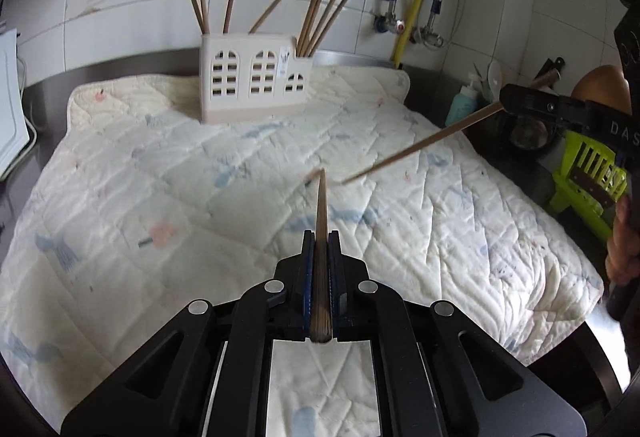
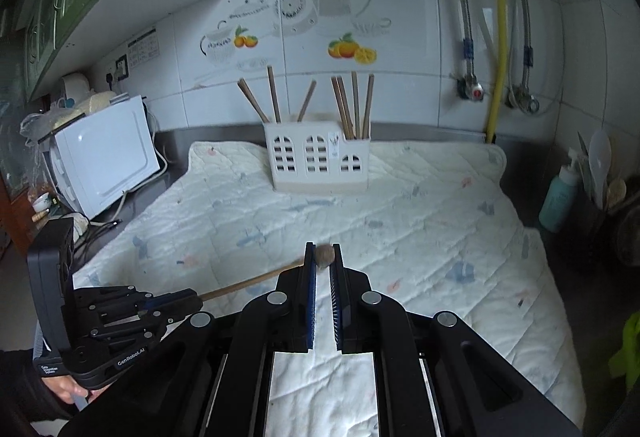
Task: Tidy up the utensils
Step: 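Lift both chopsticks over the holder and lower them into it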
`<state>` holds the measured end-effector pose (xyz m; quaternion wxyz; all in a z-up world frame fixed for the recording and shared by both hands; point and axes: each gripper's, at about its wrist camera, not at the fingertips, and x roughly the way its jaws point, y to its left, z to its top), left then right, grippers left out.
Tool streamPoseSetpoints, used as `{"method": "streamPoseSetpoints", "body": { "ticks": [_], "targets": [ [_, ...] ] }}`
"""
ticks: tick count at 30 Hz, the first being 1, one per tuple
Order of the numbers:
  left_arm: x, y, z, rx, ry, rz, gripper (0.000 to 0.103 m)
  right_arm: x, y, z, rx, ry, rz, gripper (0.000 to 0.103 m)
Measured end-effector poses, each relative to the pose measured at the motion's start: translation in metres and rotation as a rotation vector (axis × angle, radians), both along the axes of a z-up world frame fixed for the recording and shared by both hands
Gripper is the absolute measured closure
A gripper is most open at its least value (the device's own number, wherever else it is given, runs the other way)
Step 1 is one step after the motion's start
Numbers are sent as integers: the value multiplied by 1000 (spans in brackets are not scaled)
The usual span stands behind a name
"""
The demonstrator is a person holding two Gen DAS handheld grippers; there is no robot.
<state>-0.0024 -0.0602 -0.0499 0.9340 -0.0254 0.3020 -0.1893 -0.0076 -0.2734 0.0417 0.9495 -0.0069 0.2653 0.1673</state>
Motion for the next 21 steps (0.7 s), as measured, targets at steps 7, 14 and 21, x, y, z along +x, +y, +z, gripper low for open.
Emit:
{"method": "streamPoseSetpoints", "body": {
  "ticks": [7, 14, 21],
  "targets": [
    [19, 10, 27, 21, -42, 7, 98, 30, -2, 43, -18, -3, 62, 96],
    [44, 18, 59, 19, -87, 2, 98, 72, 3, 90, -66, -40, 85, 96],
    [76, 26, 84, 12, -108, 13, 98, 122, 12, 145, -76, -124, 79, 96]
  ]
}}
